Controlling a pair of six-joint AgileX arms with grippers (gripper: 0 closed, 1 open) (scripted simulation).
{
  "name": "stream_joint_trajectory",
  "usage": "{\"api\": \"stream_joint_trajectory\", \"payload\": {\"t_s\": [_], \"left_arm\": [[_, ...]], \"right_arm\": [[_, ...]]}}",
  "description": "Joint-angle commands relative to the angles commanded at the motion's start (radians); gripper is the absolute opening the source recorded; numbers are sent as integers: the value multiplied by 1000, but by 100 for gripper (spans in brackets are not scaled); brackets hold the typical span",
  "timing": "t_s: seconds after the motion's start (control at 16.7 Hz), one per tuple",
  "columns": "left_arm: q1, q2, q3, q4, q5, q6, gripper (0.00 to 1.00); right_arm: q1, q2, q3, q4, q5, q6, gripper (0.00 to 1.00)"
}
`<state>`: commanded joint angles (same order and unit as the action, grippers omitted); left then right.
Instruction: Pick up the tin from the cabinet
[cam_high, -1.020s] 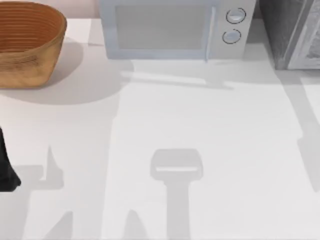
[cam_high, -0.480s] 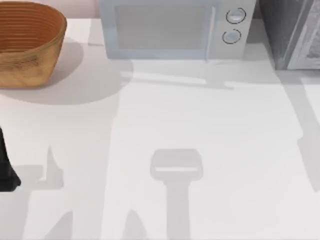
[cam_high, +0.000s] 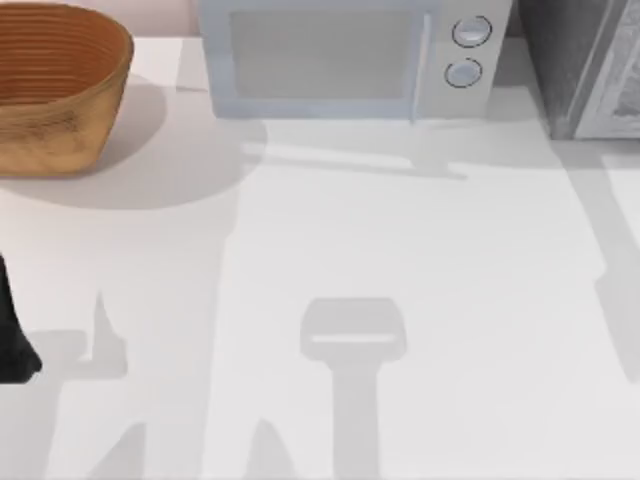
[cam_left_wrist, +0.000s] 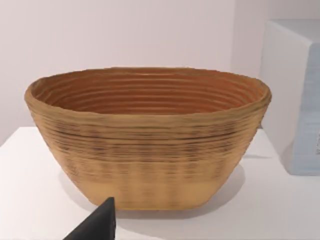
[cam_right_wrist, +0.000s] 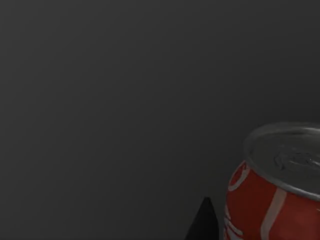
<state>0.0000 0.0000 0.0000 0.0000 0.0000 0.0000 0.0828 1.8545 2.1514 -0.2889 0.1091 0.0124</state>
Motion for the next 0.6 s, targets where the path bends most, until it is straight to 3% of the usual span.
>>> {"api": "stream_joint_trajectory", "payload": {"t_s": [0.3, 0.6], "left_arm": [[0, 0, 0, 0, 0, 0, 100], [0, 0, 0, 0, 0, 0, 100]], "right_arm": [[4, -16, -5, -7, 3, 1, 0], [35, -215, -87, -114, 37, 1, 0]]}}
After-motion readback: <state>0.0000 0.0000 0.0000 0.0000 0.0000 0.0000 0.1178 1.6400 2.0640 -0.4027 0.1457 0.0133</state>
